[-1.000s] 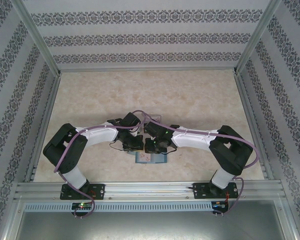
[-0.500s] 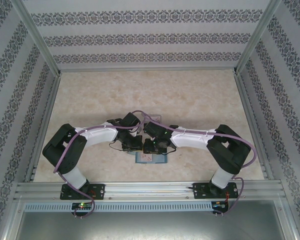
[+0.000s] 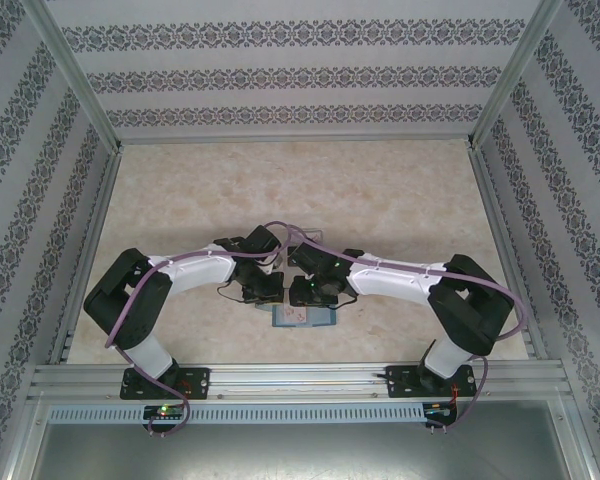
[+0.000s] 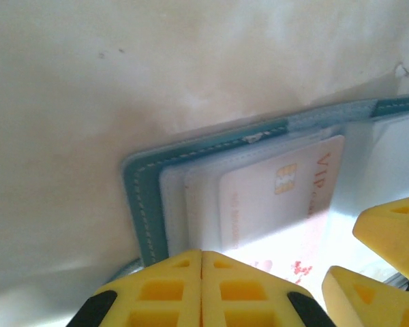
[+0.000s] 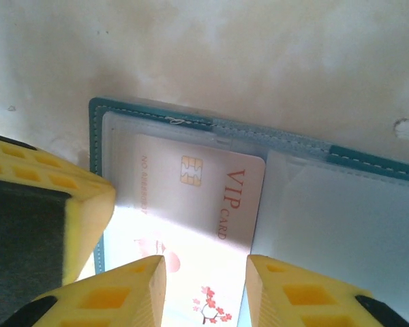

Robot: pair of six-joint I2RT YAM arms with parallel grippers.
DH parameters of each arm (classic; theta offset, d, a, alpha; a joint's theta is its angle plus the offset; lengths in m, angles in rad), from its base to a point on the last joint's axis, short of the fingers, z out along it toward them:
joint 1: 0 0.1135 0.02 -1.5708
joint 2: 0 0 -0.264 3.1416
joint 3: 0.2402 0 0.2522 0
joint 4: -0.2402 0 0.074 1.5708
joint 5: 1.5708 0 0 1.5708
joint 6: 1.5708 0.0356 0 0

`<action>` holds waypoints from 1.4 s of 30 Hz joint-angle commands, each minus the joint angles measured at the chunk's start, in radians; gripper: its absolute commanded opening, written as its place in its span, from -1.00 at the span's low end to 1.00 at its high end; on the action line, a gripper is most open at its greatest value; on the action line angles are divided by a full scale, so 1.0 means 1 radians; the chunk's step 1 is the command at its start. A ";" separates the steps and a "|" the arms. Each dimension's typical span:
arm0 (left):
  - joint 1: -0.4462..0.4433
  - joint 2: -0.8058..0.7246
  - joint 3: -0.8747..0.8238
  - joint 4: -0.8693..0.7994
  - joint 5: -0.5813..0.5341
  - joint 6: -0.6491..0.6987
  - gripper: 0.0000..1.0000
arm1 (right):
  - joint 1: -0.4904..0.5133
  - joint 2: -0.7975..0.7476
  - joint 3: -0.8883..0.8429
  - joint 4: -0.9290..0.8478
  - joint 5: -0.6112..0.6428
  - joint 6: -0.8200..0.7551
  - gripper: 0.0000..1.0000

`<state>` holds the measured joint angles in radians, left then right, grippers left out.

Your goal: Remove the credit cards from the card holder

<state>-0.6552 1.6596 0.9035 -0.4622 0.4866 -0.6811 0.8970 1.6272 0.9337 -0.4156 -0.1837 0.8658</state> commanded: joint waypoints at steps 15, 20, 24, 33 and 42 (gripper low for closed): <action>-0.035 0.073 0.036 -0.048 -0.012 0.041 -0.83 | -0.024 0.060 -0.057 0.079 -0.047 0.016 -0.28; -0.035 0.094 0.031 -0.066 -0.036 0.050 -0.83 | -0.028 0.052 -0.079 0.116 -0.065 0.027 -0.35; -0.035 0.102 0.032 -0.073 -0.040 0.053 -0.83 | -0.030 0.022 -0.087 0.129 -0.074 0.032 -0.38; -0.035 0.118 0.047 -0.079 -0.044 0.059 -0.83 | -0.035 -0.020 -0.087 0.144 -0.100 0.044 -0.48; -0.035 0.115 0.046 -0.085 -0.045 0.060 -0.83 | -0.041 0.016 -0.099 0.169 -0.116 0.048 -0.63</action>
<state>-0.6807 1.7245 0.9627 -0.4988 0.4980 -0.6418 0.8555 1.6283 0.8440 -0.3000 -0.2554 0.9028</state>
